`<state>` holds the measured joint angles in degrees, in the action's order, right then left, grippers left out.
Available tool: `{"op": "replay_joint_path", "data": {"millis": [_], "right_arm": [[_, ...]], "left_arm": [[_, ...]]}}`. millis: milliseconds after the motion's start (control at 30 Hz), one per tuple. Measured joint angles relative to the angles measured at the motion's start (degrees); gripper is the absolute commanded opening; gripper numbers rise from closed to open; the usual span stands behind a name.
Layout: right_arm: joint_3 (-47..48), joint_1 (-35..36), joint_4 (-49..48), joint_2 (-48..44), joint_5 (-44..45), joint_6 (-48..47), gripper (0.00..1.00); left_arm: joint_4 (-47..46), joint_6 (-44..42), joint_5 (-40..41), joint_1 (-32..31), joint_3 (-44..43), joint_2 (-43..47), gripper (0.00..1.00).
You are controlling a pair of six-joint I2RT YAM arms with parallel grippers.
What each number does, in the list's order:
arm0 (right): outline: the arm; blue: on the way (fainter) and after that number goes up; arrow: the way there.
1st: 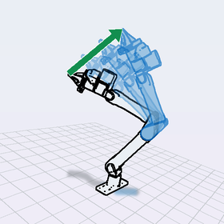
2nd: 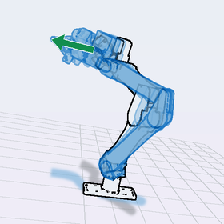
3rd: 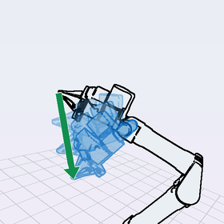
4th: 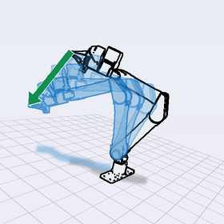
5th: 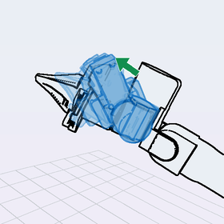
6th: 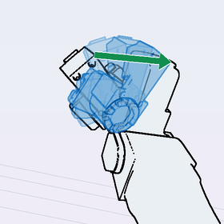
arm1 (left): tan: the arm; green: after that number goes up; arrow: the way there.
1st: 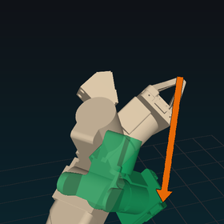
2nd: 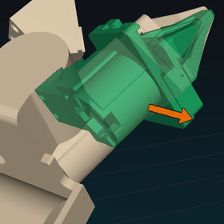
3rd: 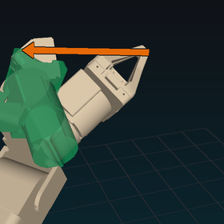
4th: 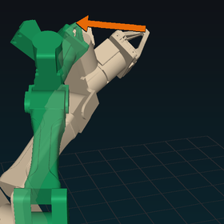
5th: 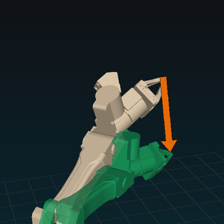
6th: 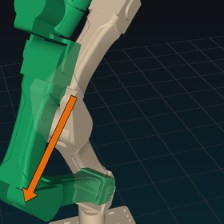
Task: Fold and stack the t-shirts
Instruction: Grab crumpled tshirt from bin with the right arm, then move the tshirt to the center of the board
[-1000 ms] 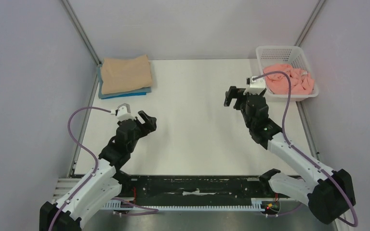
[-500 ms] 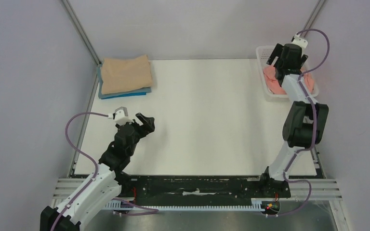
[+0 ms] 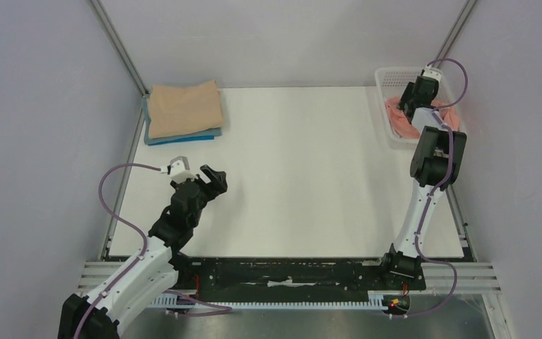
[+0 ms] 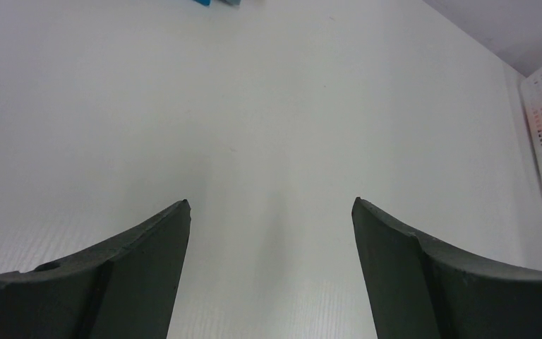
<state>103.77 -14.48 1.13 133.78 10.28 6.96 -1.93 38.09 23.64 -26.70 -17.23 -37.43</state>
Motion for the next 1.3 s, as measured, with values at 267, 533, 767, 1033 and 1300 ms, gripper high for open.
{"op": "replay_joint_path", "data": {"millis": [267,533,767,1033,1300], "right_arm": [[-0.2,0.0,-3.2,-2.1,-2.7,-0.2,0.04],[-0.5,0.0,-2.8,-17.0,-5.6,-0.1,0.0],[-0.5,2.6,-4.5,-32.7,-15.7,2.5,0.0],[-0.3,23.7,-4.5,-40.2,-26.8,4.0,0.0],[1.0,39.1,-7.0,-40.3,-35.7,6.4,0.0]], "left_arm": [[0.0,-0.3,0.1,0.0,0.0,-1.1,0.9],[0.1,-0.2,-0.2,0.0,0.0,3.0,0.9],[1.6,-0.2,-0.2,0.0,0.0,7.0,0.9],[6.7,1.2,-0.3,0.0,0.0,9.5,0.9],[13.3,3.8,0.1,0.0,-1.8,11.4,0.9]]}}
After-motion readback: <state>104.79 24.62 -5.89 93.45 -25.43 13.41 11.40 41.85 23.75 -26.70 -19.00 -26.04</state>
